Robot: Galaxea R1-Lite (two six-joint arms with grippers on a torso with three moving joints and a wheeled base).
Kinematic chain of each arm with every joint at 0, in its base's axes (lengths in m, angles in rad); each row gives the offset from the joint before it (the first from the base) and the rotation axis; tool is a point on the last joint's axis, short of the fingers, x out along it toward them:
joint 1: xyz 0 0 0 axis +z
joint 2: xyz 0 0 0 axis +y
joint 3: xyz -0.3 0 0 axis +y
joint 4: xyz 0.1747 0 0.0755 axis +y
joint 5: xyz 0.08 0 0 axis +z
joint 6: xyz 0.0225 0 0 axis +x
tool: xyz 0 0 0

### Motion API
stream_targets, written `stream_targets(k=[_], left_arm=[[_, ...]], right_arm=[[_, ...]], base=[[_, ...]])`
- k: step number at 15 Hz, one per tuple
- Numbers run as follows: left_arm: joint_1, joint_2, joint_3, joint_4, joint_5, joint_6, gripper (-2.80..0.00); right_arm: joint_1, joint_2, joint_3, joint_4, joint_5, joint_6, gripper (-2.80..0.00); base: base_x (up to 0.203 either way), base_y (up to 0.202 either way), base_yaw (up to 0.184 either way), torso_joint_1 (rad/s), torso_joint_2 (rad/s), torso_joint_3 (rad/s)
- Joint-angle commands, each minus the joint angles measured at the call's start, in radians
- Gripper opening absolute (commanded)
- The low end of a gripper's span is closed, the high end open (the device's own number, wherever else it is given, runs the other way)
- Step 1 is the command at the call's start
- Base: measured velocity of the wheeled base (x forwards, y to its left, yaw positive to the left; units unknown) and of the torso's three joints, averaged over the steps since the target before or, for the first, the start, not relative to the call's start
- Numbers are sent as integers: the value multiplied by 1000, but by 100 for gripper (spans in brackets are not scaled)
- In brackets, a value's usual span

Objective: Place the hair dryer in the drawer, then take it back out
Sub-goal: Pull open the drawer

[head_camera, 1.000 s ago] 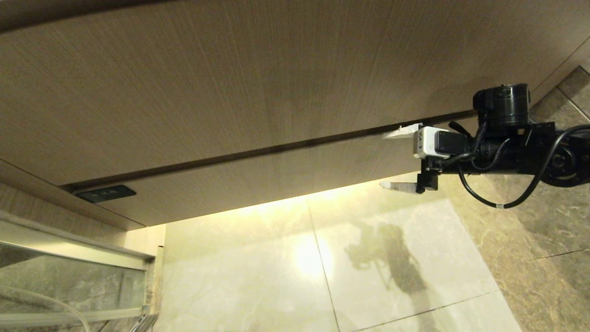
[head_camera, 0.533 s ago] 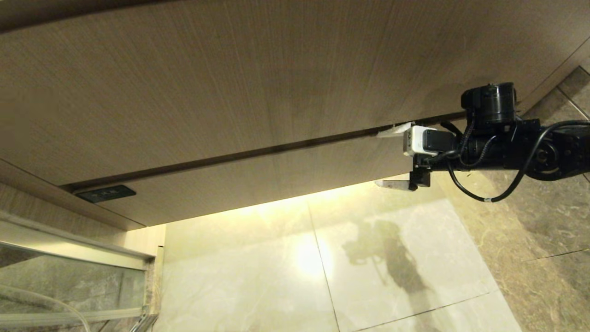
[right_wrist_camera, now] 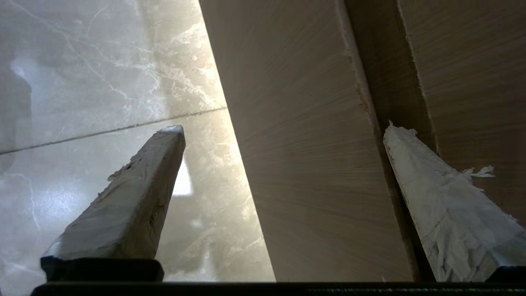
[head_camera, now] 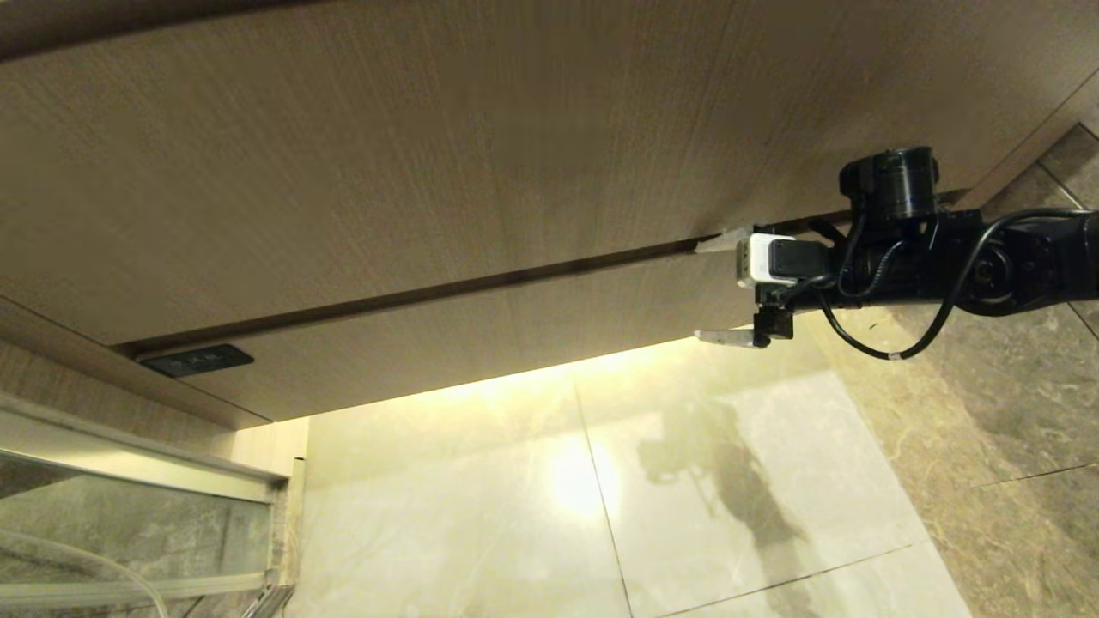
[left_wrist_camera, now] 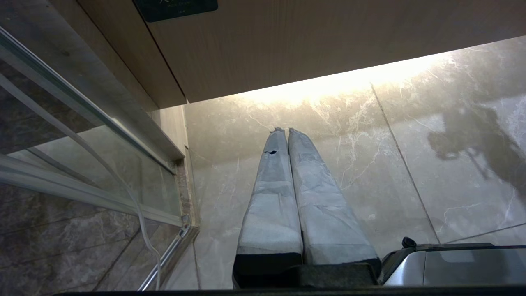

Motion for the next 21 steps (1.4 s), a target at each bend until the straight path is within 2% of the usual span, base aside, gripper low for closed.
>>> stream_targets(k=[1, 7, 19, 21], left_arm=[[0, 1, 0, 0, 0, -1, -280], [0, 1, 0, 0, 1, -1, -280], [0, 1, 0, 0, 0, -1, -280], [0, 2, 0, 0, 1, -1, -280]], right_arm=[[3, 7, -10, -2, 4, -9, 0], [11, 57, -66, -2, -14, -45, 0], [11, 119, -127, -1, -49, -49, 0], [11, 122, -127, 53, -98, -64, 0]], base=[[0, 0, 0, 0, 0, 0], [0, 0, 0, 0, 0, 0], [0, 0, 0, 0, 0, 0], [0, 0, 0, 0, 0, 0]])
